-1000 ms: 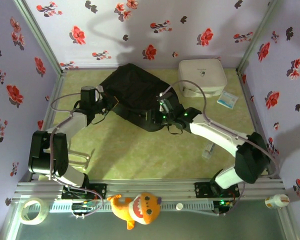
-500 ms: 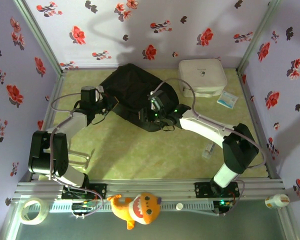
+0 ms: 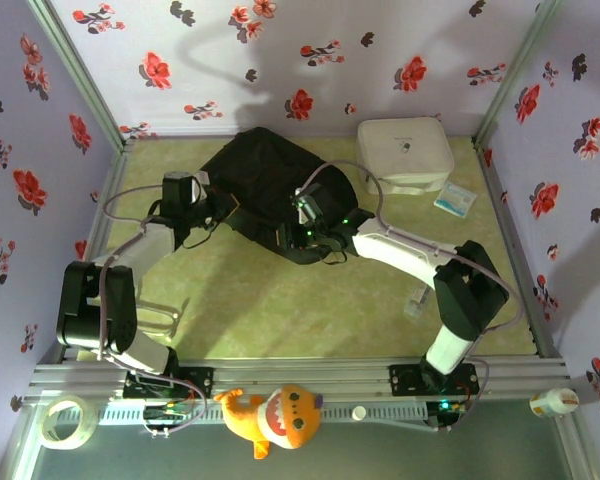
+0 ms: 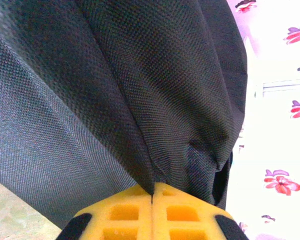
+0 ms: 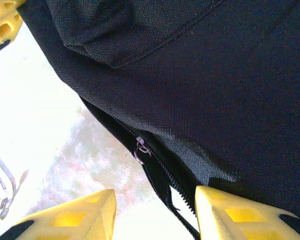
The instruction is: Pack the student bag
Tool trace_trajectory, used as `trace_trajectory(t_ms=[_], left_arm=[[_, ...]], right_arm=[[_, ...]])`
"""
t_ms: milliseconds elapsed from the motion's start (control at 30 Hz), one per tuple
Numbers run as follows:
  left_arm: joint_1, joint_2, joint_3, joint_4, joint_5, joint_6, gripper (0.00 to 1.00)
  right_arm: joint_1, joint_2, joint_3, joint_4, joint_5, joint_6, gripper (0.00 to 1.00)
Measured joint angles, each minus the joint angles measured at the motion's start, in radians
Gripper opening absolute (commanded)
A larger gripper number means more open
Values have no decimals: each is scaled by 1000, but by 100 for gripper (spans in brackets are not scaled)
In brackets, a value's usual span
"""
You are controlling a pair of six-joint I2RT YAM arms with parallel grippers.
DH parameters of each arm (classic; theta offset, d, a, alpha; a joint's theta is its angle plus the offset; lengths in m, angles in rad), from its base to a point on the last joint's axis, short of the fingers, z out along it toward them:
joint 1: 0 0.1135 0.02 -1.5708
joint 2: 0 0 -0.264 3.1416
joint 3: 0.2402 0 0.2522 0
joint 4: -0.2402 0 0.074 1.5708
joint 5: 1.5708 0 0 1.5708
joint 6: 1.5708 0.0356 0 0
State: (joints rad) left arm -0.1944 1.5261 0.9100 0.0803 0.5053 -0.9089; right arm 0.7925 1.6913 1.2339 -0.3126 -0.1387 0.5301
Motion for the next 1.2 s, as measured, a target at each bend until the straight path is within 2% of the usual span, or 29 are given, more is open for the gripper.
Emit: trace_trajectory(t_ms=[267, 733, 1200], left_arm=[[-3, 0, 12, -14, 5, 1, 0], [-7, 0, 26, -23, 5, 3, 0], [-9, -1, 28, -33, 5, 3, 0]], right_arm=[[2, 0, 5, -63, 4, -41, 34], [6, -2, 13, -82, 16, -58, 31], [6, 9, 49, -79, 55, -59, 23]])
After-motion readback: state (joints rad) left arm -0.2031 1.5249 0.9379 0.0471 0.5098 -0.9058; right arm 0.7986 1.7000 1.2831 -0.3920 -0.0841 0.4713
